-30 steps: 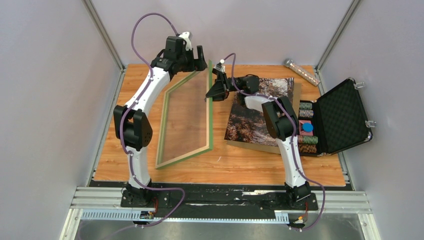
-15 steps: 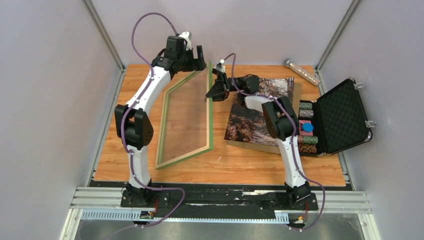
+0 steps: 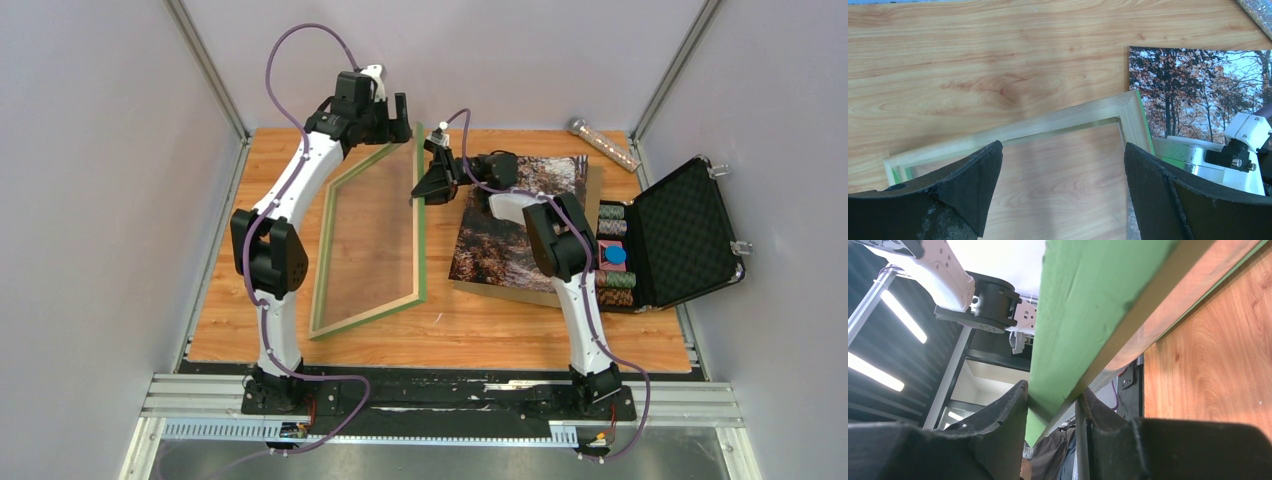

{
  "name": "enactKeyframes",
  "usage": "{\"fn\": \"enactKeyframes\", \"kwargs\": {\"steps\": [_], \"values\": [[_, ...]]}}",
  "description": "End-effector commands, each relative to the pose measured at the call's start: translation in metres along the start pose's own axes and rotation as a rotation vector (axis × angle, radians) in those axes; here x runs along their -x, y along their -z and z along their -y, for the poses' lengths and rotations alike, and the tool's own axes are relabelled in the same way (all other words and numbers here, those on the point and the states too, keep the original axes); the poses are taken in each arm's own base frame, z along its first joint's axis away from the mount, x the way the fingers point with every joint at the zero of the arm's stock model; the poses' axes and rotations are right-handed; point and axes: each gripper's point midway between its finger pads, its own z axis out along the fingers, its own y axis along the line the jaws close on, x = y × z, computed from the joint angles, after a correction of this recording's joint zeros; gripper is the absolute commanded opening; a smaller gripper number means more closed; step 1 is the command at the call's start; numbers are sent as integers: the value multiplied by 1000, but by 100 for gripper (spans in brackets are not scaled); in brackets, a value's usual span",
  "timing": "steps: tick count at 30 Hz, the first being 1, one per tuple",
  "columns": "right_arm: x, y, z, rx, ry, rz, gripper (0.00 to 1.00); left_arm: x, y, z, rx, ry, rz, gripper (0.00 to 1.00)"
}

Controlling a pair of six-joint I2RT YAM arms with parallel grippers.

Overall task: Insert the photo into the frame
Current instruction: Adjust the photo frame item on the photo frame.

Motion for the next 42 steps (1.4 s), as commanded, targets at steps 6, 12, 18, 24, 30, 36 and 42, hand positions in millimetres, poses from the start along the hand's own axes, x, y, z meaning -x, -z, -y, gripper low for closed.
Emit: {"fn": "enactKeyframes", "kwargs": {"steps": [6, 12, 18, 24, 30, 36, 42], "values": [[-5, -1, -41, 44, 187, 15, 26, 8, 17, -7, 57, -72, 13, 94], [-5, 2, -41, 40, 192, 22, 17, 11, 27, -10, 72, -92, 22, 86], [-4, 4, -40, 38, 196, 28, 9, 12, 35, -13, 81, -113, 27, 81], [-4, 6, -42, 36, 201, 32, 7, 14, 41, -17, 88, -112, 34, 77], [-4, 8, -43, 33, 206, 37, 6, 9, 46, -18, 83, -112, 20, 73], [-3, 9, -43, 31, 207, 40, 6, 5, 55, -16, 63, -118, 15, 64], [-3, 9, -48, 31, 220, 40, 5, -10, 54, -15, 45, -112, -25, 50]]}}
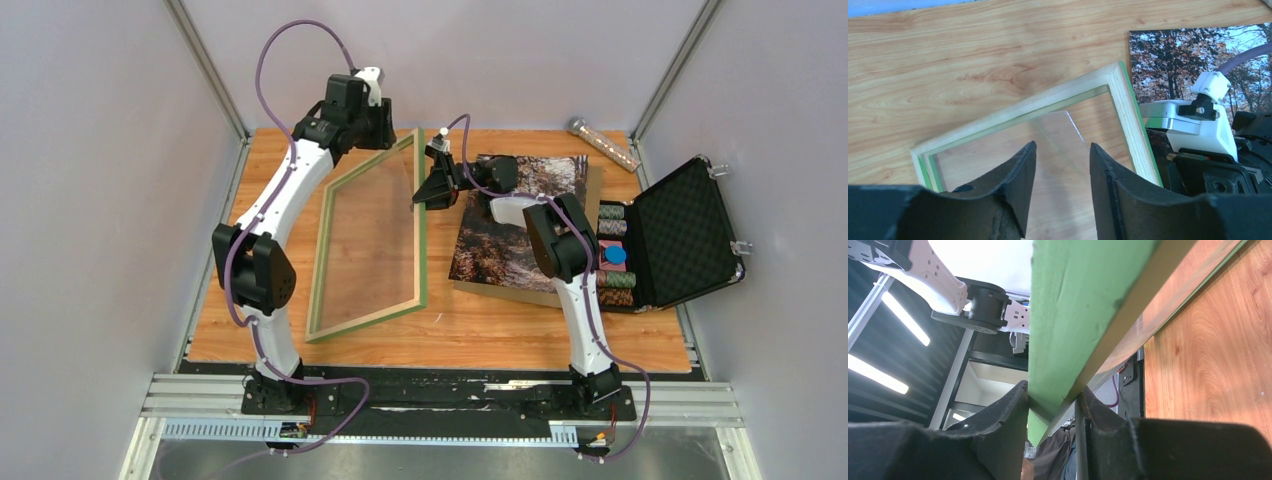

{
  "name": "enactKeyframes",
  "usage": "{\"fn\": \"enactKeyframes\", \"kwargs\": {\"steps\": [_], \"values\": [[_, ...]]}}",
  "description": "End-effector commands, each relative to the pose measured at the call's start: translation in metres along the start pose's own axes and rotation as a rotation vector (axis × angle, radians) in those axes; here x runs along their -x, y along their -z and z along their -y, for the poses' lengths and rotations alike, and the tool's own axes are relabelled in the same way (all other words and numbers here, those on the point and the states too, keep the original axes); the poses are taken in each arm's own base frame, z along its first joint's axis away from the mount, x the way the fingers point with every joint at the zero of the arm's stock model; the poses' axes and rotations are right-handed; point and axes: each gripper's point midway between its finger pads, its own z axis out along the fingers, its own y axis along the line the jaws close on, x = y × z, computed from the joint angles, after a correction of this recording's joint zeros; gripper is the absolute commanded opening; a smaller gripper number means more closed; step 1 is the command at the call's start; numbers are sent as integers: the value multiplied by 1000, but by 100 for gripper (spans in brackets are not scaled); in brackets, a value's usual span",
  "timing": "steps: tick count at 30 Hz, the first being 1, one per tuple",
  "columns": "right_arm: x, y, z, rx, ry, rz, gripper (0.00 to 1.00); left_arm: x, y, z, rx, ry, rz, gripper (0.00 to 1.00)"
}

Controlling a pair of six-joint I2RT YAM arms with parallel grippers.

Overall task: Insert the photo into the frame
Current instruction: Adjust the photo frame item on the photo frame.

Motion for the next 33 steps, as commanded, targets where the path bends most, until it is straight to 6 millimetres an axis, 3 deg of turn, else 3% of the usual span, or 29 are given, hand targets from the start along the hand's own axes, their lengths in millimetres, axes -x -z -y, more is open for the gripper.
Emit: {"fn": "enactKeyframes", "kwargs": {"steps": [1, 15, 23, 33], "values": [[1, 4, -56, 43, 241, 29, 5, -11, 14, -12, 25, -15, -40, 49], [1, 4, -57, 34, 253, 22, 5, -52, 2, 9, -86, 97, -188, 29], [1, 4, -59, 30, 262, 19, 4, -58, -1, 6, -75, 81, -209, 21], [-1, 5, -59, 12, 291, 7, 3, -62, -6, -6, -15, 50, -229, 1]]}}
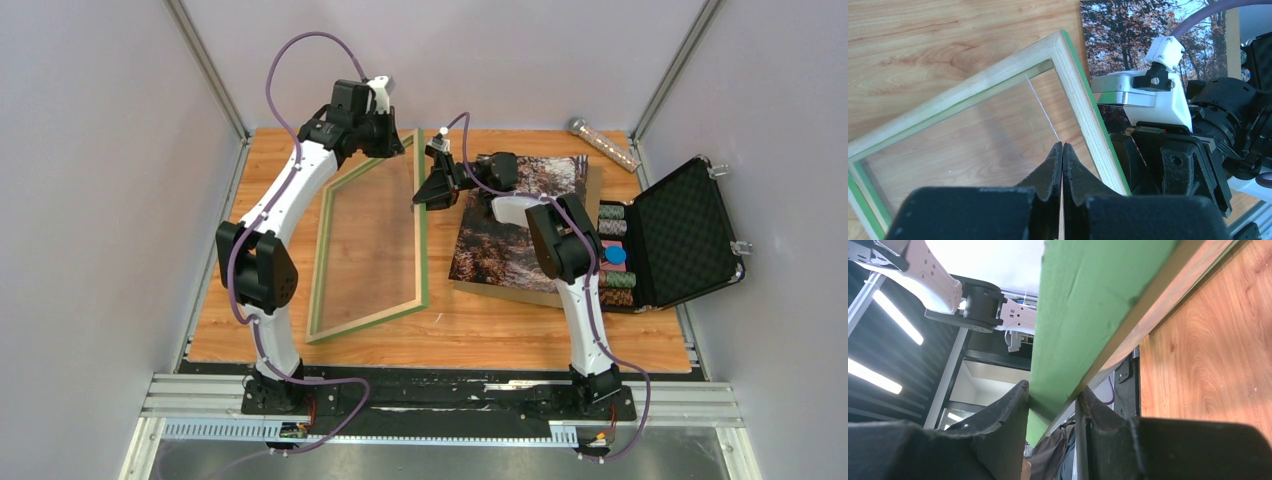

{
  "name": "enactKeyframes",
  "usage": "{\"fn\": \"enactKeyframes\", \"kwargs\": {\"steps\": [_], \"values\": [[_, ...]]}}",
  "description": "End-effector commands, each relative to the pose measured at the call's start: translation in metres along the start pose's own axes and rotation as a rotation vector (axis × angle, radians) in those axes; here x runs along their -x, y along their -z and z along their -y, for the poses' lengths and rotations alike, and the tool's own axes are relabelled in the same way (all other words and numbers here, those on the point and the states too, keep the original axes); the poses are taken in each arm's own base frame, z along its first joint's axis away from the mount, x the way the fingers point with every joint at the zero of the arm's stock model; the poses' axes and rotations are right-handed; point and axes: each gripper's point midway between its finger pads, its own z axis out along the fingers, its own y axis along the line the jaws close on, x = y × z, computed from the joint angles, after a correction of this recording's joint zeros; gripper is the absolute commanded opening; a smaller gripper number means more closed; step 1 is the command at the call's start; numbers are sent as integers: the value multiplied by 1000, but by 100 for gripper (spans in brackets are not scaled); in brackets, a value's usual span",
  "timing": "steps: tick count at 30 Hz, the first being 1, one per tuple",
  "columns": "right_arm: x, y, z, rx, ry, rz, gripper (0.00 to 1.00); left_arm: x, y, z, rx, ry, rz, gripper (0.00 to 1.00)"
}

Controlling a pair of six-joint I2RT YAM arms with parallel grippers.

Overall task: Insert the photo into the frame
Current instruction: Adjust the photo frame item on the photo frame.

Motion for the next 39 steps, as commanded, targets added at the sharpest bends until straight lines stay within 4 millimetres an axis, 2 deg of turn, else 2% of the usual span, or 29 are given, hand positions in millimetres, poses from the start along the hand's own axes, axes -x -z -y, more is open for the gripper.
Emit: {"fn": "enactKeyframes", "kwargs": {"steps": [1, 21, 29, 35, 39], "values": [[1, 5, -58, 28, 277, 16, 4, -34, -1, -45, 169, 0, -132, 0], [8, 22, -49, -13, 278, 49, 2, -13, 46, -41, 210, -84, -51, 0], [8, 27, -39, -28, 267, 52, 1, -3, 67, -40, 223, -105, -23, 0], [8, 33, -34, -38, 268, 57, 1, 1, 76, -44, 231, -103, -3, 0], [7, 33, -34, -40, 276, 51, 1, -2, 76, -41, 206, -95, -5, 0]]}}
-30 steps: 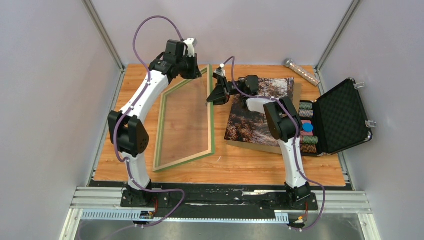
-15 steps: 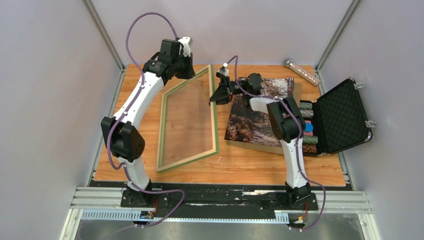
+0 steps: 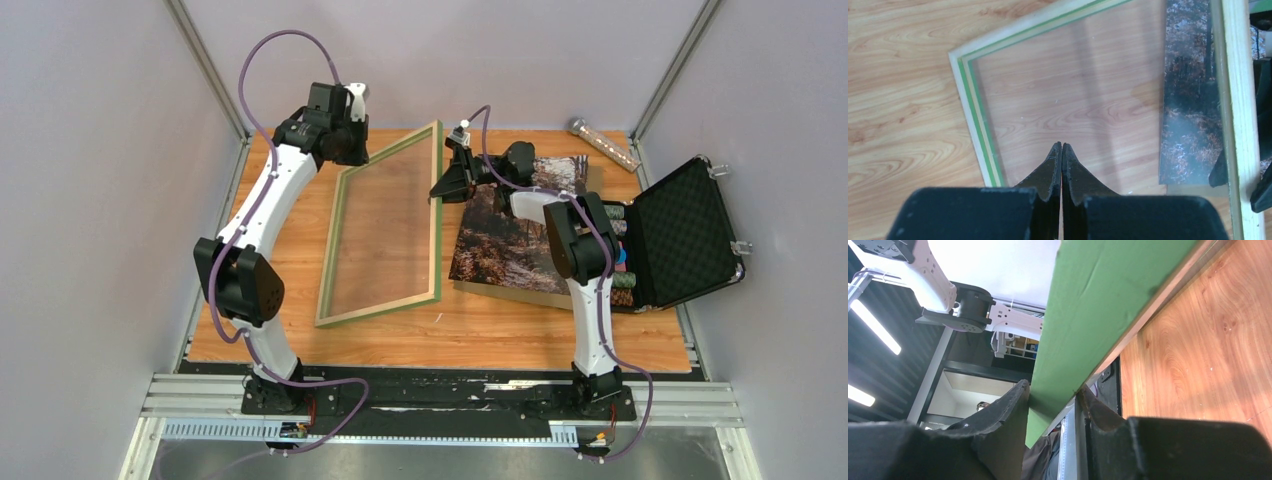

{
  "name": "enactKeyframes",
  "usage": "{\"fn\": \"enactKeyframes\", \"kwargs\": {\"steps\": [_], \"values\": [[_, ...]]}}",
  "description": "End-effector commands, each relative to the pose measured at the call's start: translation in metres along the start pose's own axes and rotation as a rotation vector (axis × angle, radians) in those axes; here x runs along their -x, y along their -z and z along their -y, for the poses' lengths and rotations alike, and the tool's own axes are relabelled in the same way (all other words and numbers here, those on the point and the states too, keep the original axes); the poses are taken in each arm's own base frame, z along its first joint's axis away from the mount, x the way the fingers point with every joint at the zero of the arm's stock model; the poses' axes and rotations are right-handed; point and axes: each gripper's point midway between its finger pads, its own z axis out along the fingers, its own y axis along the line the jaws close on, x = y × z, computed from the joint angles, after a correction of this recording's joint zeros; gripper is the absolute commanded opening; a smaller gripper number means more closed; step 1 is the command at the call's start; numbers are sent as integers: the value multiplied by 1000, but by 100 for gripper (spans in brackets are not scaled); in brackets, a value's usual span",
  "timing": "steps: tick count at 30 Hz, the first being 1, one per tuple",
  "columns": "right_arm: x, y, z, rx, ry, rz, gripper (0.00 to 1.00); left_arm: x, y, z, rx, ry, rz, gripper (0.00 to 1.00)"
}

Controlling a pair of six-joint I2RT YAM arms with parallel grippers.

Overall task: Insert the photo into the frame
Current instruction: Adjust the photo frame item on the photo frame, then adjust the photo frame at the center of the board.

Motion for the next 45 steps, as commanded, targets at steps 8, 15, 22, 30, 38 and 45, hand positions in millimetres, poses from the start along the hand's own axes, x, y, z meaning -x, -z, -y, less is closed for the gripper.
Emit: {"fn": "enactKeyframes", "kwargs": {"steps": [8, 15, 22, 30, 38, 45], "values": [[0, -1, -45, 51, 245, 16, 2, 3, 15, 30, -173, 33, 63, 71], [-2, -3, -63, 78, 268, 33, 4, -31, -3, 26, -176, 44, -29, 100], [-8, -2, -71, 73, 286, 24, 3, -57, 2, 8, -149, -9, -47, 100], [-12, 1, -51, 38, 272, -17, 5, -70, 5, -23, -88, -1, -52, 100], [-7, 14, -20, -2, 240, -32, 7, -71, 15, -71, 10, 44, -45, 100], [-5, 20, -1, -25, 193, -27, 13, -82, 14, -96, 51, 74, -70, 100]]}}
